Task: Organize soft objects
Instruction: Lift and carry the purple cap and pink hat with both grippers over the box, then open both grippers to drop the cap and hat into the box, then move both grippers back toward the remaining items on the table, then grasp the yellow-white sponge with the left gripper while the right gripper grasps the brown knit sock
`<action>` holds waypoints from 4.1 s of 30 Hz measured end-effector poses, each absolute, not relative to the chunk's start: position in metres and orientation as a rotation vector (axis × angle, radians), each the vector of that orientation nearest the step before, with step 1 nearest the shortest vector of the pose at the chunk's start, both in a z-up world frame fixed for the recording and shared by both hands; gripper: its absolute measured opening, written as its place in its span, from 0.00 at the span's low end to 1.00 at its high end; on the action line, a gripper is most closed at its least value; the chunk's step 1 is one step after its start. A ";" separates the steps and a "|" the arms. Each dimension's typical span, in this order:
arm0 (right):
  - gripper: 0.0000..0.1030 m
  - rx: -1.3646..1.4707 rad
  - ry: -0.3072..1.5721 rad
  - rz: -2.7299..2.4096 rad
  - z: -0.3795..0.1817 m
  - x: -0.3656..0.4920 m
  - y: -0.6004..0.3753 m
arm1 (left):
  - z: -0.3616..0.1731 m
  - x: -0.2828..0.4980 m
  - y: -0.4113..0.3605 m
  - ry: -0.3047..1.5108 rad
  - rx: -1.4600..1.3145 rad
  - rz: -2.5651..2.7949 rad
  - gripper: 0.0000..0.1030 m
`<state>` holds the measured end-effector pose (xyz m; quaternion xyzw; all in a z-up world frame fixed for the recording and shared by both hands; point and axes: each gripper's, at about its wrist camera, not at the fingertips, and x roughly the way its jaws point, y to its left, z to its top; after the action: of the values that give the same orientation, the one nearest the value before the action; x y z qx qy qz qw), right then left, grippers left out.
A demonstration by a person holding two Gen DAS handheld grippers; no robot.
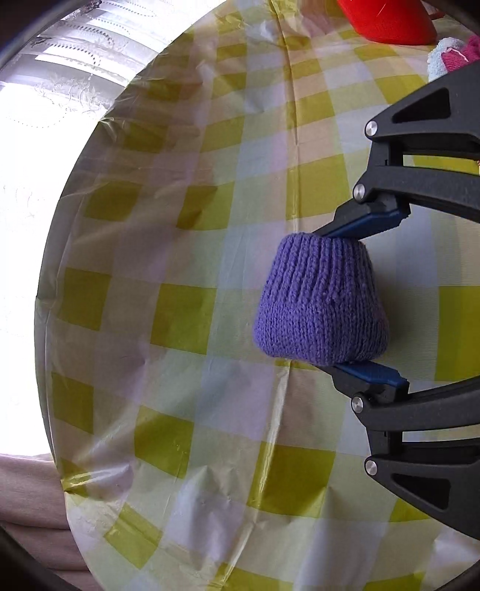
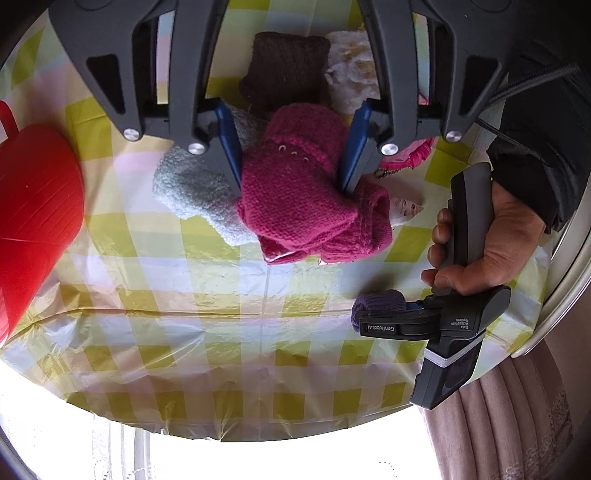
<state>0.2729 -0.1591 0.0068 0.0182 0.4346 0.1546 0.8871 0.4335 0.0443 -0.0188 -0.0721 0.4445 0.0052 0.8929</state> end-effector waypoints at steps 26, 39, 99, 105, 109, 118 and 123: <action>0.32 0.091 0.836 0.273 0.050 0.171 -0.220 | 0.039 0.191 -0.030 0.814 -0.212 -0.114 0.56; 0.32 0.106 0.864 0.190 0.053 0.097 -0.292 | 0.047 0.112 -0.100 0.840 -0.209 -0.267 0.56; 0.95 0.005 0.847 -0.169 0.065 0.032 -0.384 | 0.081 0.050 -0.166 0.703 0.013 -0.278 0.81; 0.95 0.027 0.864 -0.066 0.057 0.055 -0.342 | 0.074 0.067 -0.121 0.729 -0.053 -0.198 0.81; 0.94 -0.002 0.882 0.006 0.051 0.074 -0.309 | 0.065 0.085 -0.093 0.762 -0.100 -0.149 0.80; 0.84 -0.043 0.919 0.133 0.036 0.115 -0.256 | 0.027 0.135 -0.051 0.913 -0.281 -0.114 0.63; 0.84 -0.077 0.946 0.168 0.024 0.133 -0.235 | 0.011 0.161 -0.048 0.963 -0.353 -0.152 0.60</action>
<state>0.1327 -0.2351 0.0243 -0.0371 0.4548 0.0806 0.8862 0.1609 -0.0484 0.0114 -0.1687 0.4603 -0.0728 0.8686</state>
